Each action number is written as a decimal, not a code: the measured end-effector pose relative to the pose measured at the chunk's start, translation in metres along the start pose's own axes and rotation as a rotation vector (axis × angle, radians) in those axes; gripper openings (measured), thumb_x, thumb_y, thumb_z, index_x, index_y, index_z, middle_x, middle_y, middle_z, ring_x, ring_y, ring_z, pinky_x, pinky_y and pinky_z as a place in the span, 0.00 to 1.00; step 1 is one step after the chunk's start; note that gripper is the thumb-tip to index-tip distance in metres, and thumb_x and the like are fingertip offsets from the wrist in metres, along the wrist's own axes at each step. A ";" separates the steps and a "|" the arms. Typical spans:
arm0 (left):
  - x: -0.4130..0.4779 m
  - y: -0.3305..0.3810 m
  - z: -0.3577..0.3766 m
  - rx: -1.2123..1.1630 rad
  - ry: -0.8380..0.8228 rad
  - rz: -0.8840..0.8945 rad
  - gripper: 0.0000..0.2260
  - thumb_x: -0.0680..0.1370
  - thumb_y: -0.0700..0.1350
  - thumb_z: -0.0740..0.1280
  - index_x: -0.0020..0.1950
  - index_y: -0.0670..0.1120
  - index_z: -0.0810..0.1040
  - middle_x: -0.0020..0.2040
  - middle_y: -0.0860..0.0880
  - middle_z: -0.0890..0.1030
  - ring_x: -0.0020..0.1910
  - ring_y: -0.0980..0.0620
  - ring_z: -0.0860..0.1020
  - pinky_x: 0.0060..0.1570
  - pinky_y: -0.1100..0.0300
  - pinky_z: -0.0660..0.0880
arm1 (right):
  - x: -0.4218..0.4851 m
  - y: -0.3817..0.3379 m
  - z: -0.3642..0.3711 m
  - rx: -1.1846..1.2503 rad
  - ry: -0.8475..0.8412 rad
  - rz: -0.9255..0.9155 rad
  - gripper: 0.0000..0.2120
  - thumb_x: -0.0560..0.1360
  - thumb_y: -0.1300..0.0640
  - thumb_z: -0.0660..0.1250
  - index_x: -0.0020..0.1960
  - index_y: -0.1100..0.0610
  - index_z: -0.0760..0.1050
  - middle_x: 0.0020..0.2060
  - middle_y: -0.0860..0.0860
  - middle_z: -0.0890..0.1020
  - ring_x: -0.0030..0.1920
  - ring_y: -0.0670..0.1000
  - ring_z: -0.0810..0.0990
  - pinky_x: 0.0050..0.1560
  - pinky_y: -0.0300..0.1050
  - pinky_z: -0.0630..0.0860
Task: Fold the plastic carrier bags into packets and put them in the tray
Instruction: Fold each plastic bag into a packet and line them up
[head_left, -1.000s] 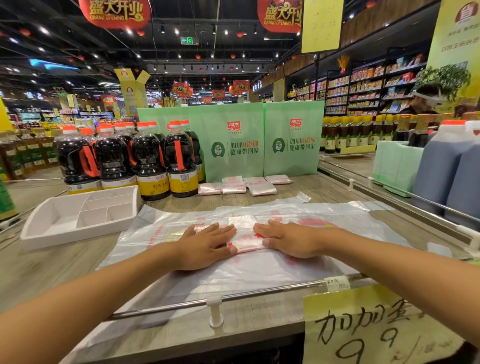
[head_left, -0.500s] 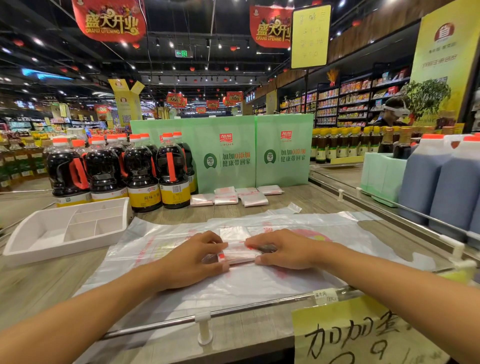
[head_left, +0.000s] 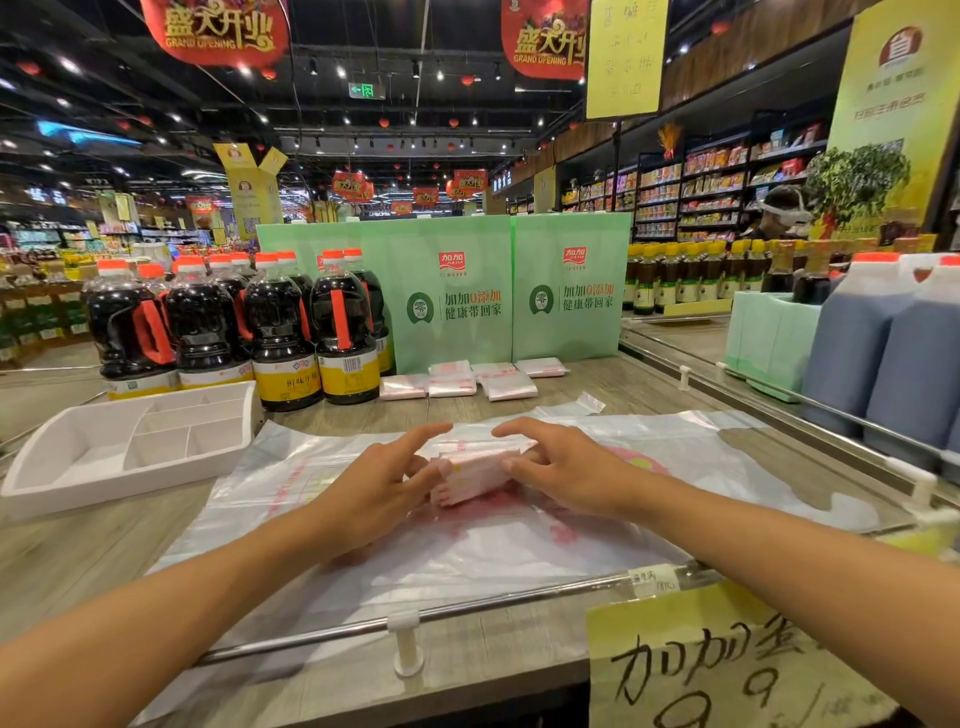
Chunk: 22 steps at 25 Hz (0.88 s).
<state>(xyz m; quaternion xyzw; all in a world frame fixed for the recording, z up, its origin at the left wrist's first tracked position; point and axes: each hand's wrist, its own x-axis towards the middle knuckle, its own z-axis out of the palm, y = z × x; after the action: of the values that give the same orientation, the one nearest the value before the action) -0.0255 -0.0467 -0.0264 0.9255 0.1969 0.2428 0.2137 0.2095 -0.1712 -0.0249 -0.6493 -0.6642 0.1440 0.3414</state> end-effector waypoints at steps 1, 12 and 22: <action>0.001 0.000 0.000 -0.025 0.011 -0.017 0.23 0.81 0.60 0.58 0.76 0.59 0.66 0.45 0.53 0.86 0.47 0.58 0.82 0.48 0.61 0.77 | 0.002 0.002 0.001 -0.006 0.018 0.006 0.17 0.83 0.53 0.64 0.71 0.46 0.70 0.28 0.47 0.72 0.28 0.48 0.68 0.31 0.40 0.67; 0.009 -0.009 0.012 -0.074 0.105 -0.097 0.14 0.85 0.46 0.64 0.69 0.55 0.78 0.55 0.60 0.83 0.53 0.60 0.80 0.53 0.59 0.76 | 0.012 -0.002 0.014 -0.143 0.053 0.022 0.22 0.81 0.56 0.68 0.73 0.46 0.70 0.34 0.47 0.80 0.34 0.43 0.76 0.39 0.38 0.72; 0.014 -0.008 0.017 0.322 -0.301 -0.179 0.30 0.86 0.59 0.51 0.83 0.56 0.41 0.83 0.53 0.54 0.81 0.51 0.52 0.78 0.46 0.49 | 0.013 -0.001 0.019 -0.476 -0.139 0.146 0.20 0.83 0.43 0.59 0.70 0.51 0.70 0.59 0.51 0.71 0.66 0.56 0.66 0.67 0.57 0.66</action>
<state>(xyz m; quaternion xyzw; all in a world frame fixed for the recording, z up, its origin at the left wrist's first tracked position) -0.0076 -0.0384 -0.0389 0.9523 0.2803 0.0479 0.1110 0.1974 -0.1543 -0.0344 -0.7460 -0.6528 0.0522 0.1211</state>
